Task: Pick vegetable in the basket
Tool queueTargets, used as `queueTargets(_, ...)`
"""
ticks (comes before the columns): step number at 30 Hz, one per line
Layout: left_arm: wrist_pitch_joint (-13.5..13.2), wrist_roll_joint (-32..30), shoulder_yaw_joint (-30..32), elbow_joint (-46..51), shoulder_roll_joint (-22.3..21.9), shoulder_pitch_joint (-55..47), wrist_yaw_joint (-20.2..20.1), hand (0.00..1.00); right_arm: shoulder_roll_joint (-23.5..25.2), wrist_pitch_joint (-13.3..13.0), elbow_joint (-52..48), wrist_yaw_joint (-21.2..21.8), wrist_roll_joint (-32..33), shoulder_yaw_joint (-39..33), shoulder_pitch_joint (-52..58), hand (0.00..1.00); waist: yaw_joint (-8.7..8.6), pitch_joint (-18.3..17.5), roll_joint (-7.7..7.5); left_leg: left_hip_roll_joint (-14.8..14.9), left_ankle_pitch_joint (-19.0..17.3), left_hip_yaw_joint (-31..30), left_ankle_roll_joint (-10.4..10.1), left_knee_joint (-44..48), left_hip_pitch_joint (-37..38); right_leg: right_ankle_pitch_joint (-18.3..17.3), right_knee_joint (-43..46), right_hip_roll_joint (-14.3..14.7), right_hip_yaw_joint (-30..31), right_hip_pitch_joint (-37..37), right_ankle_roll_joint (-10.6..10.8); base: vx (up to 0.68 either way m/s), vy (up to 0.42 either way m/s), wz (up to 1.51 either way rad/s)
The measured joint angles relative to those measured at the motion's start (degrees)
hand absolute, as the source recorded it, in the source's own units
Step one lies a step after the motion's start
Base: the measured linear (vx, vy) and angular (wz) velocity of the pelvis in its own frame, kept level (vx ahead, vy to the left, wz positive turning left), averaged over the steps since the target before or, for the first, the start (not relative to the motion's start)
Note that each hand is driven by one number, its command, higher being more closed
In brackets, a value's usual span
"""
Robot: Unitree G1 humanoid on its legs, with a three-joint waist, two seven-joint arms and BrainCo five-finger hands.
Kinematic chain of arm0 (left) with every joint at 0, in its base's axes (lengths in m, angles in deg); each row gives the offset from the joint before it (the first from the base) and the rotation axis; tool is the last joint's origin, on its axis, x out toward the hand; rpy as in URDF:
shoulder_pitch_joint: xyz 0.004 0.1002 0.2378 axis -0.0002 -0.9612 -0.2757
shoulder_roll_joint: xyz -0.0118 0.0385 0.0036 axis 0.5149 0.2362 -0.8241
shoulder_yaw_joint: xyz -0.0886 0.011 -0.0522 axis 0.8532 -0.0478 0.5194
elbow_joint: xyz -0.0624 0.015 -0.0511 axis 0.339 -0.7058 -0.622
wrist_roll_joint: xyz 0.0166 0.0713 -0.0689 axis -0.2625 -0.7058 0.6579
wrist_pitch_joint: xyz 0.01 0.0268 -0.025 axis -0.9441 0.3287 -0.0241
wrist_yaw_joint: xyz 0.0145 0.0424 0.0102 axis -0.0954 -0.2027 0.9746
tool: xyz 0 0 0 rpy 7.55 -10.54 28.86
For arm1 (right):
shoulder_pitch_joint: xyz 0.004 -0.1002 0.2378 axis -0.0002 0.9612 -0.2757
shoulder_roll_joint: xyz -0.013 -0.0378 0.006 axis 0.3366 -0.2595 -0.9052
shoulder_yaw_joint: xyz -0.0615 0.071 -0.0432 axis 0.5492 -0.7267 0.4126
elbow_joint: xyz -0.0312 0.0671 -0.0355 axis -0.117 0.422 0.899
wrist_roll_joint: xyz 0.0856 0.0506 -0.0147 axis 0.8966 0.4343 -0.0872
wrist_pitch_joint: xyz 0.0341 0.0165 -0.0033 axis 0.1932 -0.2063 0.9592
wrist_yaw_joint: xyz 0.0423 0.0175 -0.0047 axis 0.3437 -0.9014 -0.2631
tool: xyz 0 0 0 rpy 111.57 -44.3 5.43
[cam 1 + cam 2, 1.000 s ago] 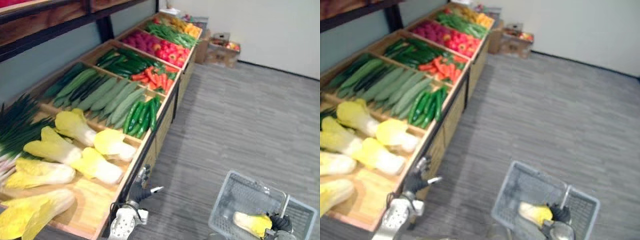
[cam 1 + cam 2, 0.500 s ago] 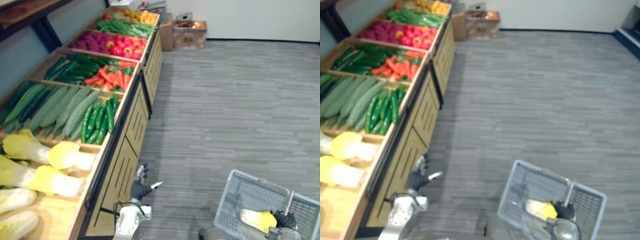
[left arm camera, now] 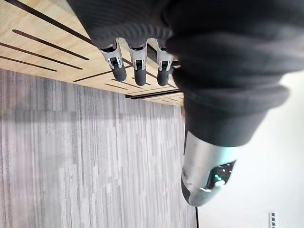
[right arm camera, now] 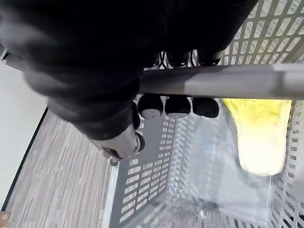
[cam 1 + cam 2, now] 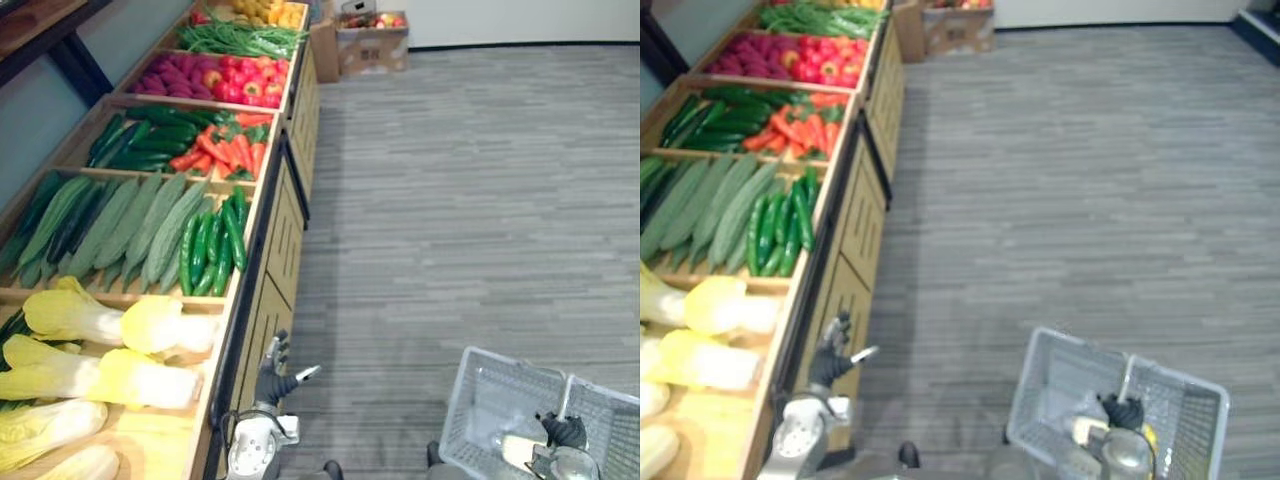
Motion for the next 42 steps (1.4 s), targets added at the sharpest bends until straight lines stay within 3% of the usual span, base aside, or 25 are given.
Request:
queueTargets(2, 0.0, 0.0, 0.0, 0.02, 0.44, 0.51, 0.04, 0.0, 1.54, -0.04, -1.12, -0.06, -0.01, 0.26, 0.01, 1.0, 0.03, 0.35, -0.9, 0.57, -0.58, 1.17, 0.72, -0.74, 2.21, -0.06, 12.69, 0.38, -0.96, -4.92, -0.18, -0.05, 0.034, -0.28)
queueTargets(3, 0.02, -0.02, 0.13, -0.05, 1.45, 1.07, 0.08, 0.0, 3.01, -0.05, -1.55, -0.03, -0.01, 0.74, 0.2, 1.0, -0.13, 0.34, -2.72, -0.13, -1.41, 1.23, 0.93, -1.06, 3.45, 0.07, 18.28, -0.24, -0.99, -7.02, -0.36, -0.06, 0.021, -0.08)
queueTargets(4, 0.05, -0.03, 0.24, -0.12, 2.05, 1.22, 0.09, 0.0, 3.64, -0.11, -1.58, -0.02, 0.01, 1.07, 0.42, 1.0, -0.12, 0.14, -3.31, -0.23, -1.73, 1.23, 0.94, -1.06, 3.94, 0.16, 19.19, -0.4, -0.93, -7.38, -0.5, -0.03, 0.027, -0.08)
queueTargets(6, 0.1, -0.51, 1.76, -0.72, 2.77, 0.94, 0.33, 0.0, 5.15, -0.31, -1.6, -0.02, 0.0, 1.74, 0.98, 1.0, -0.03, -0.71, -4.13, -0.22, -2.09, 1.26, 0.65, -1.28, 3.8, -0.05, 16.72, -1.28, -1.98, -6.49, -0.89, 0.01, 0.006, -0.08)
queueTargets(7, 0.26, -0.61, 2.76, -0.9, 2.59, 1.33, 0.78, 0.0, 5.45, -0.3, -1.7, 0.04, -0.04, 2.42, 0.78, 1.0, 0.15, -0.79, -5.89, -0.21, -1.9, 1.34, 0.75, -1.27, 3.48, -0.45, 13.88, -1.71, -3.47, -5.62, -1.57, 0.04, -0.024, -0.04)
queueTargets(11, 0.81, -0.61, 4.65, -3.53, 2.92, 3.29, 3.05, 0.0, 5.29, -0.3, -1.59, 0.01, -0.08, 2.38, -0.55, 1.0, 1.07, -0.97, -6.56, -0.56, -0.27, 1.15, 0.92, -1.9, 1.73, -0.8, 3.74, -1.92, -6.49, -2.22, -2.1, 0.07, -0.051, 0.01)
queueTargets(13, 0.9, -0.86, 5.18, -4.35, 2.17, 4.55, 4.08, 0.0, 5.28, -0.3, -1.47, -0.02, -0.08, 2.35, -1.44, 1.0, 1.6, -0.75, -5.9, -1.37, 0.9, 0.93, 0.9, -3.34, 1.39, -0.84, -2.16, -2.39, -7.96, -0.01, -2.06, 0.09, -0.05, 0.04)
queueTargets(15, 1.26, -2.24, 5.38, -4.59, 1.07, 5.3, 4.96, 0.0, 5.24, -0.18, -0.92, -0.08, -0.07, 2.23, -1.68, 1.0, 1.15, -1.16, -3.84, -1.33, 1.65, -1.0, 0.82, -3.66, 0.89, -0.55, -5.53, -2.03, -10.28, 2.24, -1.68, 0.05, -0.082, 0.35)
queueTargets(18, 1.22, -2.27, 5.74, -4.58, -0.18, 5.11, 5.03, 0.0, 4.73, -0.04, -0.07, -0.09, -0.08, 1.69, -1.21, 1.0, 1.35, -2.53, -1.95, -0.65, 1.73, -2.49, 0.67, -4.37, 1.01, -0.57, -6.48, -1.4, -12.03, 3.32, -1.71, 0.05, -0.065, 0.29)
queueTargets(23, 1.42, -2.27, 6.03, -6.81, -0.2, 4.82, 5.0, 0.0, 4.76, 0.09, 0.12, -0.08, -0.18, 1.82, -0.83, 1.0, 0.66, -2.44, -1.7, 0.68, 0.75, -3.7, -0.41, -1.74, -0.24, -1.47, -4.94, -0.37, -13.06, 3.17, -3.03, 0.0, -0.056, 0.09)
queueTargets(26, 1.82, -2.27, 7.53, -6.89, -0.79, 3.45, 5.25, 0.0, 4.68, 0.06, -0.09, -0.09, -0.13, 1.7, 0.3, 1.0, -0.17, -2.09, -1.41, 2.8, -4.32, -4.38, -0.96, 7.88, -1.8, -6.11, 1.37, 0.32, -13.28, 3.28, -3.51, -0.02, -0.041, 0.0)
queueTargets(28, 1.83, -2.26, 7.56, -6.76, -0.87, 2.4, 5.3, 0.0, 4.43, 0.06, -0.31, -0.08, -0.1, 1.76, 1.75, 1.0, -0.15, -1.5, -1.28, 3.88, -5.75, -5.28, -1.49, 14.31, -2.83, -9.21, 4.14, 0.58, -13.82, 4.34, -4.25, -0.05, -0.052, 0.14)
queueTargets(30, 1.85, -2.27, 8.07, -6.15, -1.75, 1.7, 5.29, 0.0, 3.54, 0.05, -0.75, -0.09, -0.03, 1.76, 2.21, 1.0, -0.09, -0.15, -1.03, 4.57, -3.6, -7.19, 0.6, 27.55, -8.25, -10.24, 5.89, 0.9, -14.08, 5.32, -4.81, -0.07, -0.054, -0.02)
queueTargets(32, 2.46, -2.27, 8.51, -6.12, -3.65, -0.03, 5.28, 0.0, 1.65, 0.04, -1.45, -0.09, -0.02, 1.81, 2.86, 1.0, 1.05, 0.32, -0.6, 3.66, 3.07, -9.47, 2.26, 34.24, -12.15, -10.34, 4.47, 0.88, -13.66, 6.21, -4.84, -0.04, -0.089, -0.17)
queueTargets(33, 2.53, -2.28, 8.6, -5.92, -4.41, -0.85, 5.27, 0.0, 0.88, 0.03, -2.23, -0.07, -0.01, 1.82, 2.66, 1.0, 1.71, 0.58, 0.21, 3.97, 6.64, -9.72, 2.99, 36.36, -13.98, -10.47, 8.42, 0.89, -13.79, 5.56, -5.31, 0.06, -0.144, 0.01)
queueTargets(34, 2.48, -2.31, 8.49, -4.14, -3.57, -1.05, 5.19, 0.0, 1.08, 0.02, -3.56, -0.18, -0.02, 1.75, 2.81, 1.0, 1.83, 1.86, -3.07, 1.94, 9.42, -9.79, 3.09, 41.84, -18.55, -15.0, 11.33, -1.43, -12.85, 5.11, -7.73, 0.07, -0.158, 0.16)
queueTargets(36, 2.95, -2.34, 7.81, -4.71, -3.67, -1.43, 5.09, 0.0, -0.87, 0.24, -3.87, -0.49, -0.06, 1.58, 2.09, 1.0, 2.83, 2.94, -1.22, 0.83, 4.53, -13.19, 1.32, 35.37, -20.1, -15.92, 12.19, -0.86, -12.82, 4.93, -6.78, 0.02, -0.09, 0.04)
queueTargets(37, 2.96, -2.34, 7.85, -4.67, -3.55, -1.78, 5.12, 0.0, -1.12, 0.23, -3.94, -0.47, -0.08, 1.82, 1.97, 1.0, 3.29, 2.93, -1.21, 0.36, 4.08, -13.38, 0.79, 32.11, -20.13, -15.89, 12.15, -0.9, -12.3, 4.63, -6.83, 0.02, -0.018, -0.2)
queueTargets(38, 2.96, -2.34, 7.91, -4.5, -3.37, -2.33, 5.19, 0.0, -1.12, 0.24, -4.25, -0.56, -0.16, 2.02, 1.68, 1.0, 3.52, 2.88, -1.13, -0.05, 4.17, -13.1, 0.19, 24.66, -20.08, -15.73, 11.57, -0.97, -12.02, 4.27, -7.11, 0.05, 0.018, -0.13)
queueTargets(39, 2.95, -2.34, 7.92, -4.45, -3.37, -2.39, 5.21, 0.0, -1.11, 0.23, -4.37, -0.63, -0.17, 2.1, 1.66, 1.0, 3.52, 2.88, -1.14, -0.14, 4.17, -13.1, 0.19, 23.27, -20.04, -15.73, 11.52, -0.97, -11.93, 4.22, -7.12, 0.09, 0.061, -0.13)
queueTargets(40, 2.95, -2.82, 7.9, -4.39, -3.7, -2.54, 5.46, 0.0, -1.23, 0.23, -4.82, -0.96, -0.32, 2.75, 1.44, 1.0, 3.65, 2.72, -0.66, -0.23, 5.01, -13.04, -1.16, 10.15, -18.25, -15.77, 11.34, -0.71, -11.47, 3.45, -7.04, 0.13, 0.113, -0.24)
queueTargets(42, 2.97, -3.05, 8.02, -4.48, -4.63, -3.12, 6.25, 0.0, -1.8, 0.27, -5.01, -1.06, -0.65, 3.91, 0.82, 1.0, 4.02, 2.73, 0.89, 1.01, 6.19, -12.91, -2.61, 2.63, -14.87, -16.4, 10.68, 0.63, -9.45, 4.19, -5.95, 0.22, 0.188, -0.5)
